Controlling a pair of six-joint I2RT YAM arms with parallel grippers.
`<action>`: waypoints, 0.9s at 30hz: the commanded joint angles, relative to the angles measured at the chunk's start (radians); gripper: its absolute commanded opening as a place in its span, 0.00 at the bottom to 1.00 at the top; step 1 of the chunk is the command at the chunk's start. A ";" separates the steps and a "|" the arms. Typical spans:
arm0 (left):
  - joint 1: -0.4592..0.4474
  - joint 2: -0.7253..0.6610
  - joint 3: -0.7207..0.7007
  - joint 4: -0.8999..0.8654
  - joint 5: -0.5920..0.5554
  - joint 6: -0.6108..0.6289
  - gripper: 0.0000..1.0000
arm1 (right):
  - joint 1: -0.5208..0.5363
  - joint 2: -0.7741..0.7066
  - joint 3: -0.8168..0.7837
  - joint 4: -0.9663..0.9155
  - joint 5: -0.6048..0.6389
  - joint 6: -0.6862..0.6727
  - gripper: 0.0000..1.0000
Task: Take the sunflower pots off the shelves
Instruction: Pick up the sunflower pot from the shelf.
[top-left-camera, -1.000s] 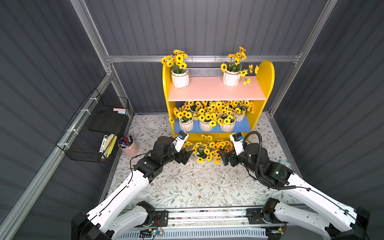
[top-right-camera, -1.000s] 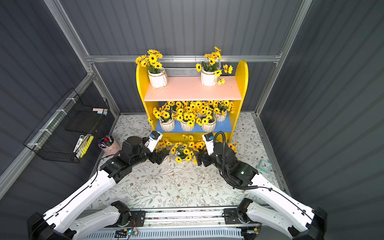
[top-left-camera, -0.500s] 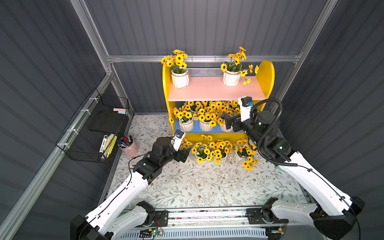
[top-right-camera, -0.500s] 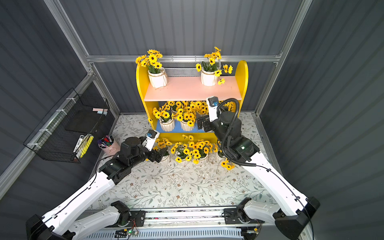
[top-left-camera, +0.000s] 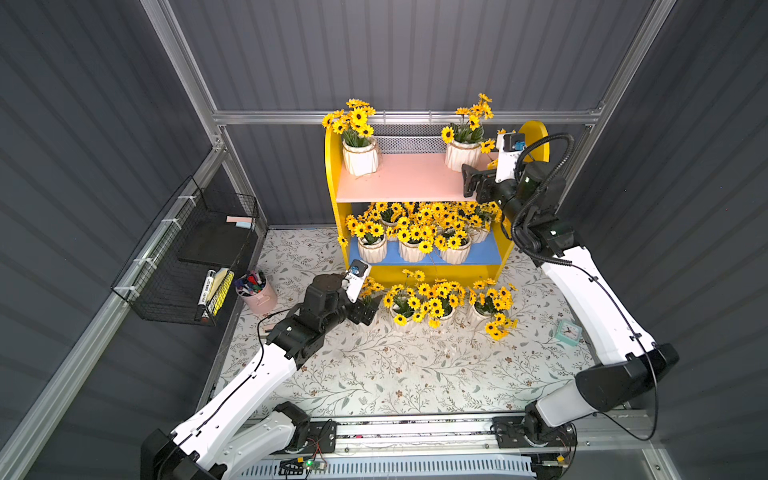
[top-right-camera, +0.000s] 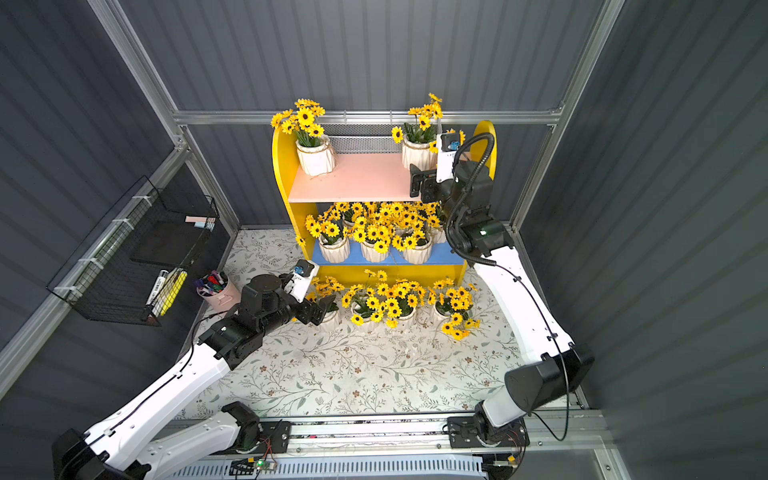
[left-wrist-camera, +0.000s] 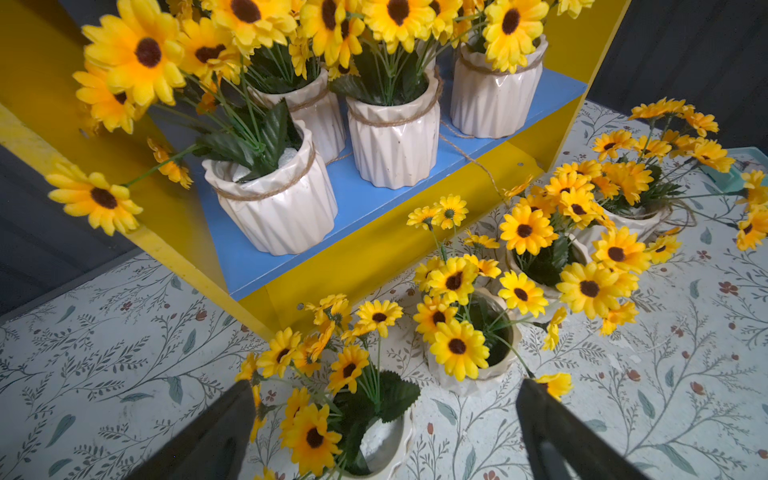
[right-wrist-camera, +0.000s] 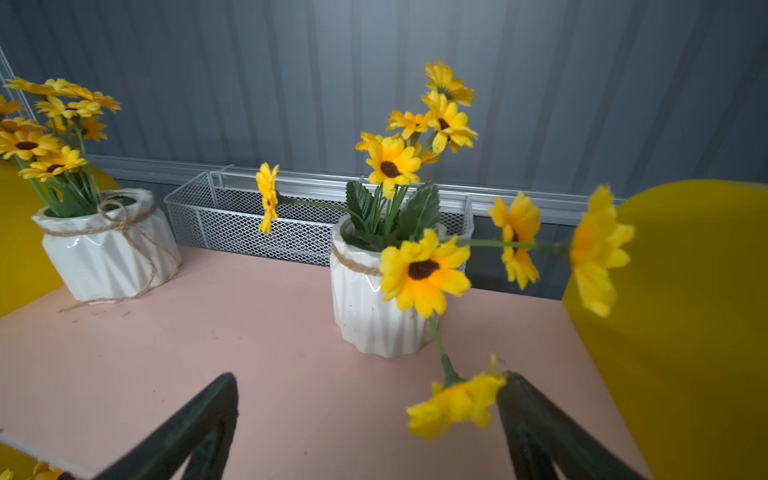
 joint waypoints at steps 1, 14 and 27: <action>-0.003 -0.019 -0.015 0.022 0.001 -0.005 0.99 | -0.027 0.074 0.107 -0.017 -0.050 0.038 0.99; -0.003 -0.017 -0.019 0.027 -0.007 0.003 0.99 | -0.042 0.236 0.277 -0.003 -0.058 -0.006 0.99; -0.003 -0.014 -0.026 0.036 -0.008 0.010 0.99 | -0.050 0.347 0.407 -0.017 -0.070 -0.077 0.99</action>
